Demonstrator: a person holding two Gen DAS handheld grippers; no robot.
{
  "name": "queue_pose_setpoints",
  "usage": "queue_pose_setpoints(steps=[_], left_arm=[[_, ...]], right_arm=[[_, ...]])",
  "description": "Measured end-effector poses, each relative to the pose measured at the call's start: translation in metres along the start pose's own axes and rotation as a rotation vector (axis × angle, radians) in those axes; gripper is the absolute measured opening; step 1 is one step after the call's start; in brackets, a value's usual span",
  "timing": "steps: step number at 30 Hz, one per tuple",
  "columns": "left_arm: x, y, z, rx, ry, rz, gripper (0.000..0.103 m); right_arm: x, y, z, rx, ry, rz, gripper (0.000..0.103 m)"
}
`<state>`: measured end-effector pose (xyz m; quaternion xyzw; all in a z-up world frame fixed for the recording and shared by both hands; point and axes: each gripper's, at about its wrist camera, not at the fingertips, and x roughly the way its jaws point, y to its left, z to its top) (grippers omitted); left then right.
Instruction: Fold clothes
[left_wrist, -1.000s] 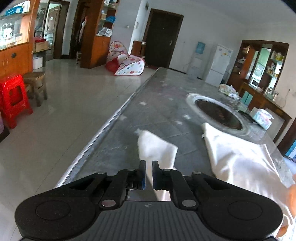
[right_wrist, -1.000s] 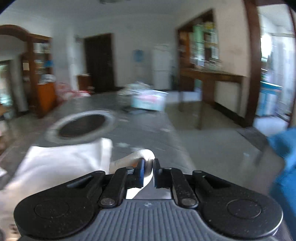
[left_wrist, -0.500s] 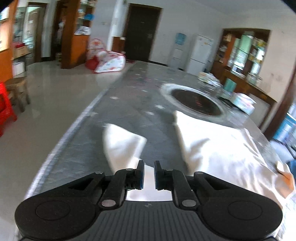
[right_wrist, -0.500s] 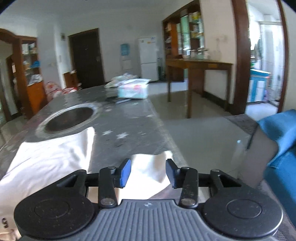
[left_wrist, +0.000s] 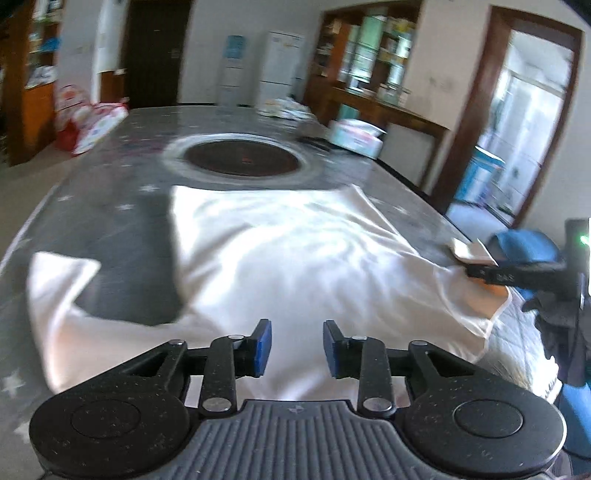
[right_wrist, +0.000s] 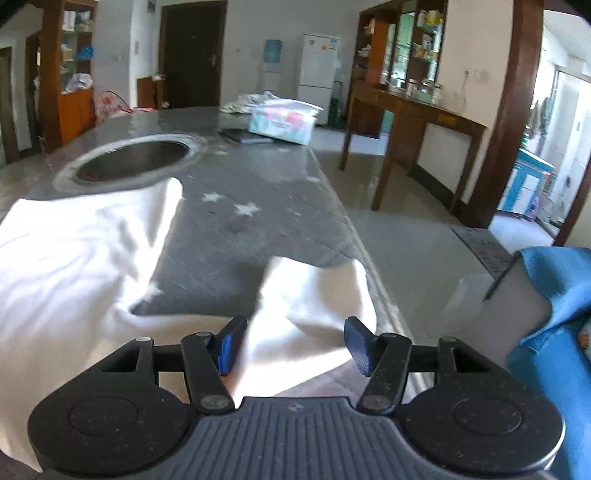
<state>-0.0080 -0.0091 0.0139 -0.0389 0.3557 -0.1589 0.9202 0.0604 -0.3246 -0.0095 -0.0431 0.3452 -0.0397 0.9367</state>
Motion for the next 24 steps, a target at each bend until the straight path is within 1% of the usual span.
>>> queue_pose_setpoints(steps=[4, 6, 7, 11, 18, 20, 24], left_arm=[[0.012, -0.013, -0.005, 0.036, 0.034, -0.028, 0.036], [0.014, -0.013, -0.006, 0.042, 0.041, -0.031, 0.036], [0.014, -0.013, -0.007, 0.043, 0.044, -0.032, 0.036], [0.017, -0.011, -0.010, 0.050, 0.056, -0.034, 0.038], [0.018, -0.007, -0.012, 0.056, 0.055, -0.032, 0.039], [0.018, -0.006, -0.012, 0.058, 0.053, -0.032, 0.039], [0.017, -0.005, -0.013, 0.055, 0.050, -0.027, 0.041]], right_arm=[[-0.007, -0.016, -0.010, 0.024, -0.013, -0.070, 0.061], [-0.012, -0.027, -0.014, 0.049, -0.022, -0.104, 0.063], [-0.013, -0.032, -0.016, 0.063, -0.026, -0.120, 0.066], [-0.017, -0.051, -0.023, 0.121, -0.029, -0.168, 0.068], [-0.024, -0.067, -0.023, 0.204, -0.069, -0.190, 0.075], [-0.025, -0.071, -0.022, 0.216, -0.069, -0.194, 0.076], [-0.027, -0.074, -0.025, 0.213, -0.067, -0.236, 0.076]])
